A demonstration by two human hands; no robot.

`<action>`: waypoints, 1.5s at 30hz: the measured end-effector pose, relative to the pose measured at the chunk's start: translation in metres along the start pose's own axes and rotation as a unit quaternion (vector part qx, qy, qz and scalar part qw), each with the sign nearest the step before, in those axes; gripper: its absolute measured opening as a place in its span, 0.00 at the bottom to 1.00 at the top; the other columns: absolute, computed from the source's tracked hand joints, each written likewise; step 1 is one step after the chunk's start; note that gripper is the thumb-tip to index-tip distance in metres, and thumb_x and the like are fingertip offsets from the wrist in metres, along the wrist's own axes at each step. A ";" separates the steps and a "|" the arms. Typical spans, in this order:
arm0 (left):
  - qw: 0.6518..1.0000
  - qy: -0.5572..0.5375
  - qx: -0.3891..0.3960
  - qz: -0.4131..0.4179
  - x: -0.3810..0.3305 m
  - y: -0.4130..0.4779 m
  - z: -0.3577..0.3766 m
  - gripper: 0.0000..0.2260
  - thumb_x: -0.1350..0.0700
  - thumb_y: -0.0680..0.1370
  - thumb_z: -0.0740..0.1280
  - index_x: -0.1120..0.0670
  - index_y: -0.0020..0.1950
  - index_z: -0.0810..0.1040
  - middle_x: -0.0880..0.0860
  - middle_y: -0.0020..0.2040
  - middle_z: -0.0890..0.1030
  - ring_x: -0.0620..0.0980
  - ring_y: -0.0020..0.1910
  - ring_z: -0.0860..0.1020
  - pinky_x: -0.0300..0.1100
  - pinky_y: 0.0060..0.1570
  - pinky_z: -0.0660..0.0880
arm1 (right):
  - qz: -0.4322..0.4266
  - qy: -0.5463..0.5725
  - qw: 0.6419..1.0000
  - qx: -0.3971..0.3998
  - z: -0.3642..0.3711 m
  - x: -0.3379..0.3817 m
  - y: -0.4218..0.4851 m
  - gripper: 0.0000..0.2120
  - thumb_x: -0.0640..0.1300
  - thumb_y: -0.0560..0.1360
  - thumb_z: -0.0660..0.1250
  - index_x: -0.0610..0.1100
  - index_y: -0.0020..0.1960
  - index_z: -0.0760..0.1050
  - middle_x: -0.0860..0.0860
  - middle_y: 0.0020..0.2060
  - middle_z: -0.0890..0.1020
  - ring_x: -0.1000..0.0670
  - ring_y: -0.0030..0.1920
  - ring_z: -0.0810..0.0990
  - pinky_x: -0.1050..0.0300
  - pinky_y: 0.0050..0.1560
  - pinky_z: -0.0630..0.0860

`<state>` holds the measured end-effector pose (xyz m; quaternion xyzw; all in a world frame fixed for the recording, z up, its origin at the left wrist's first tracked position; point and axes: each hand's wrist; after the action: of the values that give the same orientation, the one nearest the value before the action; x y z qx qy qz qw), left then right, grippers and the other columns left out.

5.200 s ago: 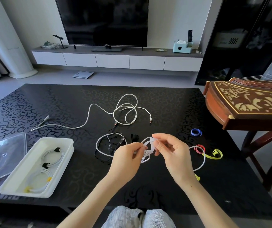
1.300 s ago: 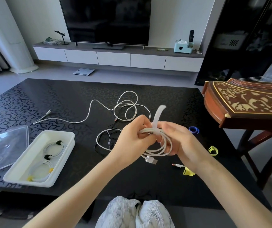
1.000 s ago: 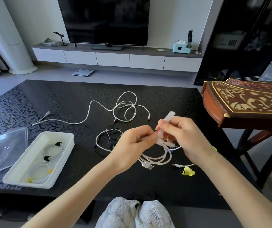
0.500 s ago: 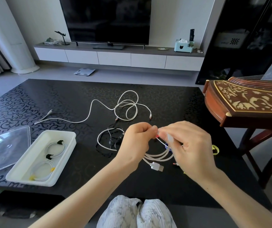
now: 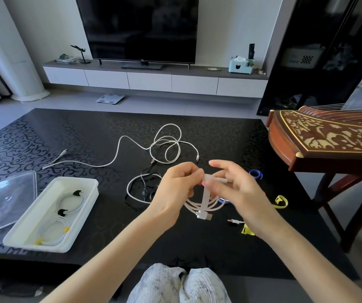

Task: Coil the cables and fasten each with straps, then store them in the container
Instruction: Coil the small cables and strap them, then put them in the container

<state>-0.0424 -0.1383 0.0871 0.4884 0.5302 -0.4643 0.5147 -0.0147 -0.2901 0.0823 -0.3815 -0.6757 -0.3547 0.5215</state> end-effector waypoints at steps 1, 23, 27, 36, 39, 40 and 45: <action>1.000 0.004 0.005 0.009 0.000 -0.001 0.000 0.14 0.62 0.79 0.61 0.57 0.34 0.71 0.42 0.23 0.69 0.39 0.25 0.64 0.35 0.32 0.62 | -0.015 -0.046 0.999 -0.007 0.003 0.001 0.001 0.16 0.51 0.71 0.71 0.52 0.58 0.76 0.53 0.44 0.83 0.55 0.46 0.82 0.59 0.48 0.78; 0.982 0.112 0.086 0.127 0.006 -0.013 -0.006 0.10 0.63 0.79 0.63 0.58 0.37 0.76 0.42 0.29 0.72 0.39 0.30 0.67 0.29 0.35 0.64 | 0.115 0.126 0.985 -0.036 -0.006 0.012 0.004 0.17 0.38 0.70 0.71 0.45 0.57 0.77 0.44 0.40 0.86 0.49 0.42 0.84 0.57 0.47 0.76; 0.985 0.096 0.079 0.123 0.005 -0.013 -0.006 0.12 0.60 0.78 0.64 0.67 0.39 0.74 0.52 0.30 0.66 0.44 0.30 0.64 0.28 0.34 0.64 | 0.057 0.067 0.994 -0.069 -0.005 0.020 0.003 0.04 0.38 0.70 0.72 0.39 0.45 0.80 0.46 0.36 0.86 0.51 0.39 0.85 0.65 0.40 0.76; 0.998 0.046 0.034 0.007 0.001 -0.017 -0.001 0.11 0.56 0.74 0.66 0.60 0.34 0.76 0.54 0.29 0.68 0.46 0.26 0.61 0.38 0.28 0.59 | -0.234 -0.213 0.943 -0.104 -0.001 0.021 -0.015 0.03 0.39 0.72 0.71 0.44 0.41 0.83 0.55 0.34 0.83 0.55 0.38 0.82 0.61 0.39 0.78; 0.996 -0.013 0.002 -0.085 0.006 -0.015 0.002 0.16 0.63 0.77 0.65 0.58 0.28 0.73 0.48 0.23 0.65 0.44 0.23 0.59 0.37 0.26 0.58 | -0.380 -0.361 0.845 -0.107 0.006 -0.005 -0.019 0.05 0.36 0.73 0.68 0.37 0.43 0.83 0.48 0.35 0.82 0.48 0.36 0.79 0.53 0.38 0.76; 0.993 -0.031 -0.004 -0.113 0.008 -0.014 0.002 0.18 0.64 0.77 0.64 0.57 0.27 0.73 0.48 0.23 0.64 0.44 0.22 0.59 0.36 0.25 0.58 | -0.400 -0.400 0.818 -0.104 0.008 -0.015 -0.020 0.05 0.34 0.73 0.68 0.35 0.45 0.82 0.45 0.37 0.82 0.46 0.37 0.79 0.52 0.40 0.77; 0.990 -0.053 0.004 -0.133 0.007 -0.006 0.002 0.15 0.63 0.77 0.64 0.58 0.30 0.71 0.50 0.26 0.64 0.43 0.23 0.58 0.36 0.25 0.56 | -0.367 -0.397 0.839 -0.062 0.004 -0.026 -0.022 0.10 0.42 0.75 0.67 0.37 0.42 0.83 0.45 0.49 0.84 0.50 0.49 0.79 0.57 0.54 0.75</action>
<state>-0.0481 -0.1409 0.0798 0.3904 0.5607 -0.5562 0.4731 -0.0314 -0.3004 0.0545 -0.2452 -0.8920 -0.3795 0.0157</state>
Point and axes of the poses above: each hand's wrist, its own y-axis towards the middle knuckle, its own z-axis out of the palm, x = y × z
